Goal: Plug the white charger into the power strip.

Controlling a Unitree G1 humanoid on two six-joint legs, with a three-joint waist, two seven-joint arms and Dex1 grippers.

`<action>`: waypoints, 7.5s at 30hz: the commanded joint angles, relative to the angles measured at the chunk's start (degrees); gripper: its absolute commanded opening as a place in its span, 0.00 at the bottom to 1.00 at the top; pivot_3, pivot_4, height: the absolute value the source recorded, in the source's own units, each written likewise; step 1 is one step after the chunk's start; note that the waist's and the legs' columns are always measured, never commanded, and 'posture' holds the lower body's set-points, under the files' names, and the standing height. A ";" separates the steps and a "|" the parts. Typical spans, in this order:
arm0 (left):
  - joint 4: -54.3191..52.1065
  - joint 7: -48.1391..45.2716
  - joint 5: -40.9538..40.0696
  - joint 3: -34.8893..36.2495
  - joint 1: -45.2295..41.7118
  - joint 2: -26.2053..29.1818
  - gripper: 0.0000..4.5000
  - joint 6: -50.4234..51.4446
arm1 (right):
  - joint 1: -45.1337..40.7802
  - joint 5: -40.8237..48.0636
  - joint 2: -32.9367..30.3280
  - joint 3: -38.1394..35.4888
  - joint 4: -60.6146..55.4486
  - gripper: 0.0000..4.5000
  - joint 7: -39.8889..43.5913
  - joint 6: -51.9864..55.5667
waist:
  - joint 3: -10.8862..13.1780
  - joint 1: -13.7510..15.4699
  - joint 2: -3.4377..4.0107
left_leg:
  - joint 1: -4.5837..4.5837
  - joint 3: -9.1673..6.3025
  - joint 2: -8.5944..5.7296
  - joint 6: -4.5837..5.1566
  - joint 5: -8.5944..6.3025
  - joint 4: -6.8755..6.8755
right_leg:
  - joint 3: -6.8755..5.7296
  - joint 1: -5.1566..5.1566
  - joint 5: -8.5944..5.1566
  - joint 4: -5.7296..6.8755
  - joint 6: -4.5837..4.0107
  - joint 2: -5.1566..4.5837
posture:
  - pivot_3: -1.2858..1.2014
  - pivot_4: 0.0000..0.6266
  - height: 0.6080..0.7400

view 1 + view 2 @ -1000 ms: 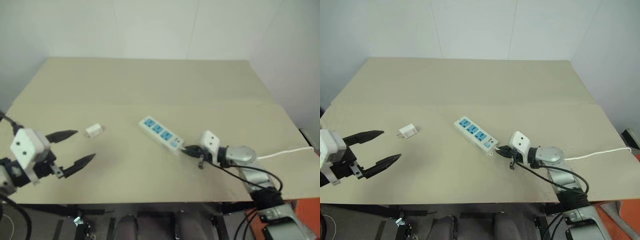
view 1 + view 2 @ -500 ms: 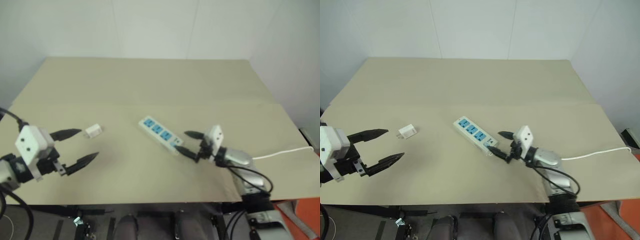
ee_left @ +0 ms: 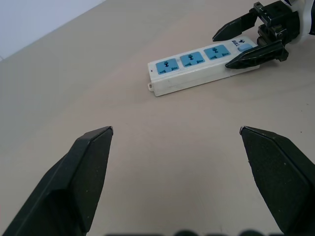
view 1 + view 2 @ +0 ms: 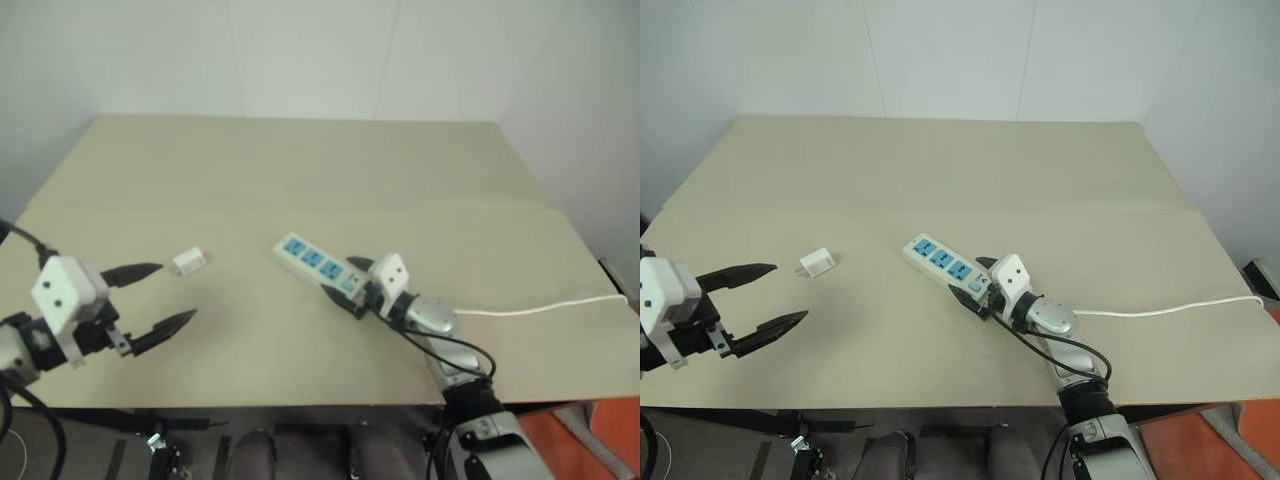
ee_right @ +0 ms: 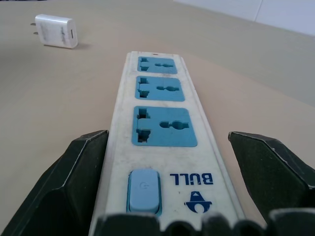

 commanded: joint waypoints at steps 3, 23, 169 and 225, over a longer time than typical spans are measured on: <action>-1.96 0.22 -1.01 2.61 0.25 0.43 1.00 -0.78 | 1.44 2.65 -2.35 -1.51 -1.36 1.00 2.09 2.91 | -0.01 0.24 -0.02 | -0.02 0.00 0.00 0.00 0.00 -0.01 | 0.00 0.00 0.00 -0.02 -0.01 -0.01 | 0.52 0.24 1.00; -2.44 0.47 -1.05 2.11 0.20 0.63 1.00 -0.44 | 2.32 2.87 0.09 2.37 -3.86 1.00 2.74 6.85 | -0.01 -0.28 -0.02 | 0.02 0.04 0.00 0.00 0.00 -0.09 | 0.06 -0.06 -0.01 -0.01 -0.01 0.01 | 0.52 0.24 1.00; 26.73 -20.54 1.81 -34.07 -34.29 -12.11 0.22 -9.11 | -17.07 0.83 7.01 6.81 30.33 0.76 36.17 -11.77 | -0.04 -2.98 -0.11 | 0.56 0.10 0.41 -0.04 -0.01 0.19 | 0.99 0.03 0.05 0.88 -0.01 1.01 | 0.52 0.24 1.00; 49.01 -23.97 10.96 -38.90 -30.89 -16.06 0.22 -29.14 | -17.16 0.66 5.25 6.09 29.06 0.76 36.35 -10.34 | -0.04 -2.87 -0.08 | 0.48 0.10 0.41 -0.04 -0.01 0.10 | 0.99 -0.04 0.04 0.77 -0.01 1.01 | 0.52 0.24 1.00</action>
